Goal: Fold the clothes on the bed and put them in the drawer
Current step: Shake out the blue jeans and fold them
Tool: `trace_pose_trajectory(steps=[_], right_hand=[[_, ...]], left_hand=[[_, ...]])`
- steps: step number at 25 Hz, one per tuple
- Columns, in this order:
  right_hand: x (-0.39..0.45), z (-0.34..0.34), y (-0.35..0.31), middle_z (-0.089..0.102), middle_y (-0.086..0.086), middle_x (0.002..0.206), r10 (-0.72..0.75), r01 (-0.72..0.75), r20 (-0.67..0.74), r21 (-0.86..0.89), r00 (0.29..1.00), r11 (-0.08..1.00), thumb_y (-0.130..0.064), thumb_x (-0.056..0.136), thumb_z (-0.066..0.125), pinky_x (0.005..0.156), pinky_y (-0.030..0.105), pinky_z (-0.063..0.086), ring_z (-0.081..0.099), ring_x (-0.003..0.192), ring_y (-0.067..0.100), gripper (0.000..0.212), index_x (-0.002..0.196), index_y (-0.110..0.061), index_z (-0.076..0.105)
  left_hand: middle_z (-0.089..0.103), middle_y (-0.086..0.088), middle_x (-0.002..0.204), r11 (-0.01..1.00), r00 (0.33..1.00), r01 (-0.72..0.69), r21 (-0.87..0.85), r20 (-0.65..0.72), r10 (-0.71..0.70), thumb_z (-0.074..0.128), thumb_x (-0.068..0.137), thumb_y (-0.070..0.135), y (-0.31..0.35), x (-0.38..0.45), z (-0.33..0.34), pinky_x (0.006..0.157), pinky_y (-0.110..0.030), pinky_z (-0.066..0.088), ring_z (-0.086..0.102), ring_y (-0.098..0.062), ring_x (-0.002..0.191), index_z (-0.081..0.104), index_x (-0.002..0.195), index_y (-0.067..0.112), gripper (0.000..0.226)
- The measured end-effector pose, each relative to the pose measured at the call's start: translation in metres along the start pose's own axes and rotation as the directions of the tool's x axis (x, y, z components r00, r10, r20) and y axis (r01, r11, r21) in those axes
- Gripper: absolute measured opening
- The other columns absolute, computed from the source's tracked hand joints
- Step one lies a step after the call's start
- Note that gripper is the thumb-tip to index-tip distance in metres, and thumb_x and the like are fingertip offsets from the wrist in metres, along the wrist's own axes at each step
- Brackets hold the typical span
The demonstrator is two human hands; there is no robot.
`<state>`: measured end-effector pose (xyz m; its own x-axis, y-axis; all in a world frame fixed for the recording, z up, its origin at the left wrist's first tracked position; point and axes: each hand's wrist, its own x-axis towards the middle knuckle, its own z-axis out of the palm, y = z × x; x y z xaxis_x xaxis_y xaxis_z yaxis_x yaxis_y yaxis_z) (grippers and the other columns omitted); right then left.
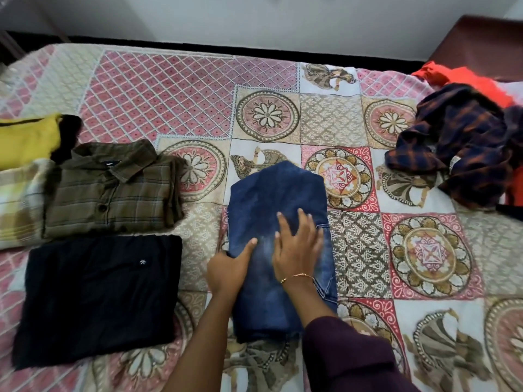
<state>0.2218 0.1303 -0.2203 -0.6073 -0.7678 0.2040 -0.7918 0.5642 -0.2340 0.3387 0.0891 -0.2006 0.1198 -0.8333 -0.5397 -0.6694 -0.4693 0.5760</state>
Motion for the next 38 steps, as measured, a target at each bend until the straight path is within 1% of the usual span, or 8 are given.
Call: trace_pose_trajectory(steps=[6,10,13,23,29,33,35,38], right_hand=[[0.014,-0.05,0.03,0.042,0.021,0.133,0.538,-0.624,0.445,0.061,0.716,0.779,-0.069,0.07,0.061,0.095,0.042,0.04,0.043,0.121,0.039,0.094,0.137,-0.007,0.036],[0.021,-0.051,0.047,0.048,0.02,0.135,0.501,-0.712,0.554,0.268,0.665,0.649,-0.064,0.063,0.072,0.101,0.041,0.039,0.048,0.122,0.037,0.101,0.134,-0.002,0.036],[0.017,-0.053,0.047,0.052,0.018,0.13,0.522,-0.727,0.531,0.311,0.668,0.613,-0.061,0.062,0.075,0.1,0.041,0.041,0.051,0.118,0.036,0.096,0.129,-0.002,0.039],[0.021,-0.1,-0.059,0.056,0.009,0.122,-0.03,-0.133,0.265,0.574,0.964,0.808,-0.045,0.066,0.08,0.09,0.032,0.044,0.055,0.11,0.026,0.076,0.125,-0.01,0.049],[0.018,-0.101,-0.201,0.041,0.005,0.137,-0.482,0.329,0.349,0.414,0.803,0.849,-0.054,0.076,0.067,0.103,0.044,0.029,0.038,0.128,0.025,0.087,0.146,-0.021,0.027],[-0.005,-0.079,-0.29,0.036,0.0,0.14,-0.667,0.676,0.436,0.161,0.605,0.719,-0.062,0.084,0.048,0.102,0.046,0.023,0.034,0.128,0.023,0.079,0.149,-0.035,0.012],[-0.022,-0.062,-0.3,0.024,-0.002,0.151,-0.623,0.701,0.541,0.084,0.565,0.708,-0.063,0.088,0.039,0.108,0.059,0.011,0.02,0.139,0.024,0.075,0.149,-0.036,0.005],[-0.052,-0.039,-0.293,-0.008,-0.003,0.159,-0.434,0.554,0.574,-0.04,0.694,0.832,-0.058,0.095,0.024,0.105,0.067,-0.01,-0.012,0.144,0.034,0.062,0.146,-0.041,-0.007]], left_hand=[[0.073,-0.01,0.097,0.821,0.847,0.366,-0.438,0.523,-0.099,0.084,0.064,0.036,0.021,-0.013,-0.022,0.077,-0.035,0.057,0.07,-0.025,0.087,0.07,0.101,0.005,0.05],[0.072,-0.009,0.09,0.839,0.863,0.27,-0.473,0.504,0.006,0.078,0.075,0.017,0.024,-0.024,-0.026,0.058,-0.025,0.056,0.068,-0.02,0.072,0.067,0.101,0.007,0.03],[0.071,-0.01,0.094,0.816,0.9,0.218,-0.536,0.433,0.044,0.075,0.078,0.015,0.02,-0.033,-0.027,0.07,-0.032,0.058,0.068,-0.024,0.078,0.065,0.1,0.009,0.025],[0.07,-0.007,0.086,0.451,0.866,0.391,-0.802,0.487,0.115,0.069,0.058,0.001,-0.041,-0.051,-0.113,0.077,-0.036,0.051,0.064,-0.024,0.083,0.065,0.095,0.012,0.038],[0.072,-0.011,0.077,0.193,0.86,0.48,-0.856,0.503,0.086,0.065,0.068,-0.005,-0.097,-0.045,-0.188,0.047,-0.033,0.055,0.07,-0.024,0.064,0.064,0.091,0.002,0.023],[0.073,-0.015,0.092,0.025,0.882,0.458,-0.889,0.457,0.115,0.095,0.014,0.009,-0.135,-0.037,-0.206,0.06,-0.039,0.059,0.072,-0.025,0.078,0.075,0.087,0.002,0.077],[0.073,-0.013,0.096,0.038,0.886,0.462,-0.886,0.463,0.03,0.094,0.033,0.012,-0.152,-0.028,-0.202,0.071,-0.04,0.059,0.071,-0.024,0.081,0.066,0.106,0.0,0.079],[0.068,-0.017,0.112,0.249,0.845,0.532,-0.809,0.525,-0.097,0.069,0.077,0.029,-0.146,-0.036,-0.207,0.09,-0.044,0.052,0.065,-0.033,0.103,0.059,0.122,0.003,0.054]])
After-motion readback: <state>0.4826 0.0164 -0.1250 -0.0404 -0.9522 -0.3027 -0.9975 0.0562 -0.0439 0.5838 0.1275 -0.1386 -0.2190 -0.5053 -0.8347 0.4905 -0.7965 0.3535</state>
